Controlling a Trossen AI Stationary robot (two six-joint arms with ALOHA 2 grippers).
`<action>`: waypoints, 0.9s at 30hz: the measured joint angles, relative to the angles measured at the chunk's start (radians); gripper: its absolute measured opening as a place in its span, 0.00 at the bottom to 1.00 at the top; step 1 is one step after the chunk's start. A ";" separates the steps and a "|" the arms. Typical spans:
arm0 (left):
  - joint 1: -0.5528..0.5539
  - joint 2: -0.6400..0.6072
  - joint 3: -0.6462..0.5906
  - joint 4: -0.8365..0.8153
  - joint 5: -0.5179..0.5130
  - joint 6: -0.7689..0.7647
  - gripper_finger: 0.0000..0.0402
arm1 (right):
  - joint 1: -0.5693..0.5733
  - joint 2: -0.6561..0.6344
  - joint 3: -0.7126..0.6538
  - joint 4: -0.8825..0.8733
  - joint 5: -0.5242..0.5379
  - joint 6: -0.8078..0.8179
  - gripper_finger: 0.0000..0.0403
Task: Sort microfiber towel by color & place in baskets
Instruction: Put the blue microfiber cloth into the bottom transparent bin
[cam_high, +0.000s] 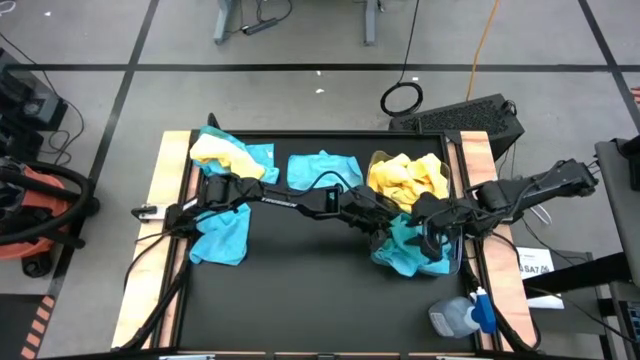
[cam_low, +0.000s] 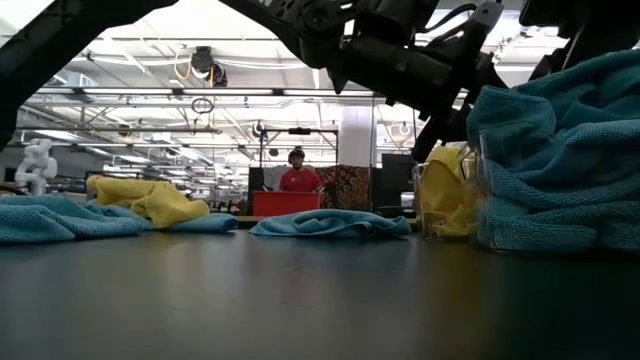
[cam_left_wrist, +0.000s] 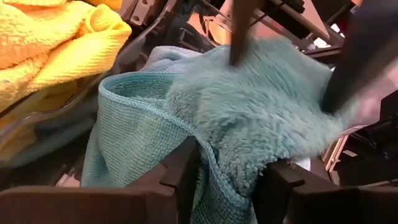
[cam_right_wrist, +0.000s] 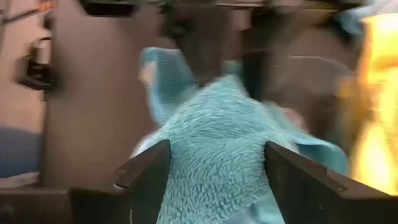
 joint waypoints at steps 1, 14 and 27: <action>0.000 0.000 0.000 0.000 0.000 0.000 0.33 | 0.000 0.000 -0.011 0.022 -0.011 0.005 0.60; 0.000 0.000 0.067 -0.043 0.071 0.057 0.45 | 0.000 0.009 -0.033 -0.062 0.028 0.045 0.07; 0.000 -0.001 0.288 -0.457 0.137 0.225 0.48 | 0.051 -0.002 0.004 -0.447 -0.117 0.190 0.01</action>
